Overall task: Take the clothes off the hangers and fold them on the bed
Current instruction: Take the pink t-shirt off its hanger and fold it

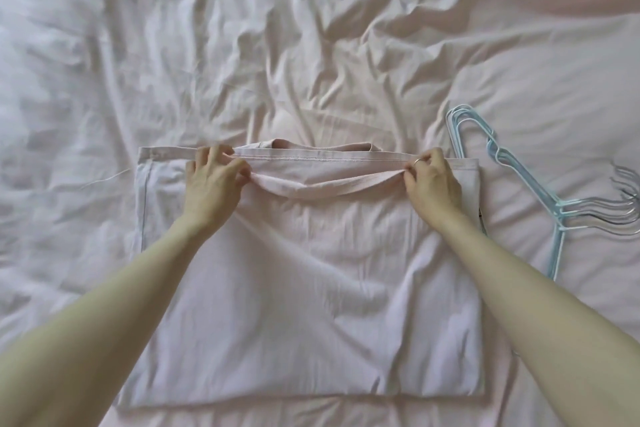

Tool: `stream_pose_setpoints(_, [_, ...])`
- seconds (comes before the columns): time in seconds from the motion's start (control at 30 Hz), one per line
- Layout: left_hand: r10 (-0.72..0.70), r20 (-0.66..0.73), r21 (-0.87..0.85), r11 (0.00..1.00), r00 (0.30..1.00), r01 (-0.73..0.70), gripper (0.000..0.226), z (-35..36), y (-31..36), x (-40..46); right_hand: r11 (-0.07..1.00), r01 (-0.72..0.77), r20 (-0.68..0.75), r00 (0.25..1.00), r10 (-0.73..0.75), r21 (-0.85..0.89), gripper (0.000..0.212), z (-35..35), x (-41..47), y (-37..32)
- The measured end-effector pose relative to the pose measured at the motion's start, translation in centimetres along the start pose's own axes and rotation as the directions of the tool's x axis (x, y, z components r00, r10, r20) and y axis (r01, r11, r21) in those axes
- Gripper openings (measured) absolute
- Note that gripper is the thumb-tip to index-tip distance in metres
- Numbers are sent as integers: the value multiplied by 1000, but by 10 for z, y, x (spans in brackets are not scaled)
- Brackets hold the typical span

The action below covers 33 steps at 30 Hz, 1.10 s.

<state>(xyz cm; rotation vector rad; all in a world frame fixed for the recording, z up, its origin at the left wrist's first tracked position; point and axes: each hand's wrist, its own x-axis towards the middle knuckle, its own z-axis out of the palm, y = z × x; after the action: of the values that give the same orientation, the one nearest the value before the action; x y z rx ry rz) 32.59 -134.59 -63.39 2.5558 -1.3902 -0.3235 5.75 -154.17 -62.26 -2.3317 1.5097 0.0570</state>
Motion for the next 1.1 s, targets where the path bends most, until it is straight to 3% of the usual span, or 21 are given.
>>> stream_pose_setpoints(0.1, [20, -91, -32, 999, 996, -23, 6, -5, 0, 19, 985, -113, 6, 994, 113, 131, 23, -6, 16, -2])
stream_pose_setpoints(0.23, [-204, -30, -246, 950, 978, 191, 24, -6, 2, 38, 910, -241, -63, 959, 277, 336, 25, -2, 24, 1])
stream_pose_setpoints(0.33, [-203, -65, -262, 948, 977, 179, 42, -2, 4, 21, 880, -219, -110, 951, 289, 422, 34, 3, 8, 5])
stream_pose_setpoints(0.47, [-142, -87, -151, 980, 986, 128, 50, 16, 13, -41, 903, -148, -213, 945, 249, 402, 36, 16, -45, 24])
stream_pose_setpoints(0.63, [-98, 19, -107, 989, 995, 99, 49, 44, 29, -123, 914, -292, -247, 898, 363, 283, 33, 24, -126, 61])
stream_pose_setpoints(0.77, [-68, 98, -75, 994, 993, 75, 48, 56, 50, -180, 793, -504, -131, 810, 572, 342, 30, 33, -186, 94])
stream_pose_setpoints(0.87, [-78, 167, -61, 994, 983, 89, 45, 58, 63, -220, 631, -638, 101, 734, 671, 441, 24, 34, -226, 108])
stream_pose_setpoints(0.97, [-78, 230, -4, 997, 970, 81, 50, 60, 68, -251, 552, -593, 201, 767, 610, 586, 36, 36, -258, 116])
stream_pose_setpoints(1.1, [-97, 238, 49, 995, 967, 87, 47, 64, 69, -269, 434, -551, 279, 790, 545, 712, 28, 35, -277, 131])
